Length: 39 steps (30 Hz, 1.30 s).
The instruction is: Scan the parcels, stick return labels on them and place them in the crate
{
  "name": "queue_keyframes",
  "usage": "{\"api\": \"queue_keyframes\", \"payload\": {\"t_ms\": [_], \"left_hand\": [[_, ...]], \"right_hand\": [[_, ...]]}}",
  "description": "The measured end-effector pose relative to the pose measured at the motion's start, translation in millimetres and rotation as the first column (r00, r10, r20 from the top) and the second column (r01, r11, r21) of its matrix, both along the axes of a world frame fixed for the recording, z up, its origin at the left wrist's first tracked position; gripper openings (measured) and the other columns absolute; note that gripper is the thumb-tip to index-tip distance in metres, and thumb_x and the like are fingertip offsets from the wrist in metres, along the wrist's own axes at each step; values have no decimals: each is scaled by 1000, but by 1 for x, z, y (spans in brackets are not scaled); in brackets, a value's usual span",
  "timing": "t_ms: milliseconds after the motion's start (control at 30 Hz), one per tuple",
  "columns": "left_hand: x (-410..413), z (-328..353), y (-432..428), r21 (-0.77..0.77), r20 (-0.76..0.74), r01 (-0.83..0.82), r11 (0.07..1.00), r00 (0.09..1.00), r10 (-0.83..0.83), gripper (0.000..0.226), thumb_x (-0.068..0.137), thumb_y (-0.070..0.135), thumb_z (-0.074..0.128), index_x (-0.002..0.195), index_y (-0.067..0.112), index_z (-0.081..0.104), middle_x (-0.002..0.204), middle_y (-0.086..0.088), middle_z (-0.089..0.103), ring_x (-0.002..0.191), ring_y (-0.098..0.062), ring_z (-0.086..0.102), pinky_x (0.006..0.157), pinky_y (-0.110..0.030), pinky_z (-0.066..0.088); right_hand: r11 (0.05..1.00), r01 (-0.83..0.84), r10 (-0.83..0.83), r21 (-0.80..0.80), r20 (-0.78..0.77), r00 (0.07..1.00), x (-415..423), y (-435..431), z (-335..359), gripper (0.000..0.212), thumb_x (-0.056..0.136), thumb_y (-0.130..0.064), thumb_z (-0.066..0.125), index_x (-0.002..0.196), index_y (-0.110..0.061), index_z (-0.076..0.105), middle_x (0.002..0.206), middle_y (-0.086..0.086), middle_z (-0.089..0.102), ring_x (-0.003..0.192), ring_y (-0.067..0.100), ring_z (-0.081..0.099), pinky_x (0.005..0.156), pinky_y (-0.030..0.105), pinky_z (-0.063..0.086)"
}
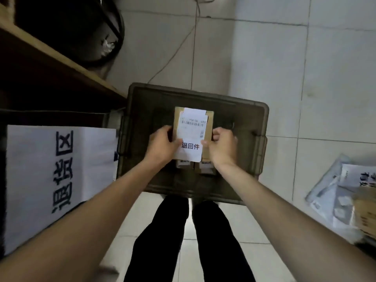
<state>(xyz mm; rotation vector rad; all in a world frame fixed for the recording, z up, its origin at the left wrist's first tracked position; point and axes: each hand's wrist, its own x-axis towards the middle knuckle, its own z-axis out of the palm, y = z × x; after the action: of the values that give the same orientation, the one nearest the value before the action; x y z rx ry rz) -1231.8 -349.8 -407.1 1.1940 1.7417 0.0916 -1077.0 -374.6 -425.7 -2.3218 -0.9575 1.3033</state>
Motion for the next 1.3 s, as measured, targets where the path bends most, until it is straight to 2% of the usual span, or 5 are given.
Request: {"api": "queue_keyframes", "payload": {"t_ms": [333, 633, 733, 933, 1300], "left_hand": [[-4, -205, 38, -88, -65, 33, 996, 997, -38, 28, 94, 18, 61, 122, 15, 56, 124, -4, 63, 105, -13, 62, 56, -11, 42], [18, -286, 51, -164, -182, 160, 973, 965, -189, 41, 91, 12, 65, 129, 6, 50, 134, -13, 53, 121, -28, 55, 84, -29, 48], [14, -254, 41, -117, -201, 296, 948, 928, -315, 40, 94, 14, 61, 130, 6, 47, 134, -14, 49, 119, -29, 53, 79, -26, 42], [22, -109, 29, -71, -235, 374, 925, 895, -380, 41, 92, 20, 64, 130, 10, 51, 131, -13, 51, 118, -29, 54, 93, -37, 46], [-1, 266, 18, 163, -402, 305, 938, 889, -219, 38, 91, 31, 61, 123, 12, 53, 119, -12, 60, 107, -34, 60, 84, -42, 52]], "right_hand": [[998, 3, -2, -59, 8, 1000, -14, 39, -201, 32, 89, -11, 65, 120, -14, 56, 127, 4, 50, 122, 21, 48, 92, 32, 47], [990, -86, 94, -115, 68, 993, -6, 40, -278, 10, 88, -8, 65, 98, -3, 64, 91, 5, 66, 75, 12, 60, 54, 13, 46], [968, -174, 199, -183, 127, 972, -8, 31, -248, 24, 92, -17, 63, 114, -9, 58, 110, 9, 62, 98, 22, 61, 79, 37, 54], [777, -589, 630, -223, 279, 725, -3, 29, -92, 34, 94, -33, 58, 119, -11, 56, 124, 11, 57, 116, 29, 51, 84, 37, 44], [446, -877, 828, -179, 454, 329, -13, 52, 276, 52, 97, -47, 44, 129, -7, 54, 129, 14, 57, 121, 32, 50, 95, 41, 44]]}}
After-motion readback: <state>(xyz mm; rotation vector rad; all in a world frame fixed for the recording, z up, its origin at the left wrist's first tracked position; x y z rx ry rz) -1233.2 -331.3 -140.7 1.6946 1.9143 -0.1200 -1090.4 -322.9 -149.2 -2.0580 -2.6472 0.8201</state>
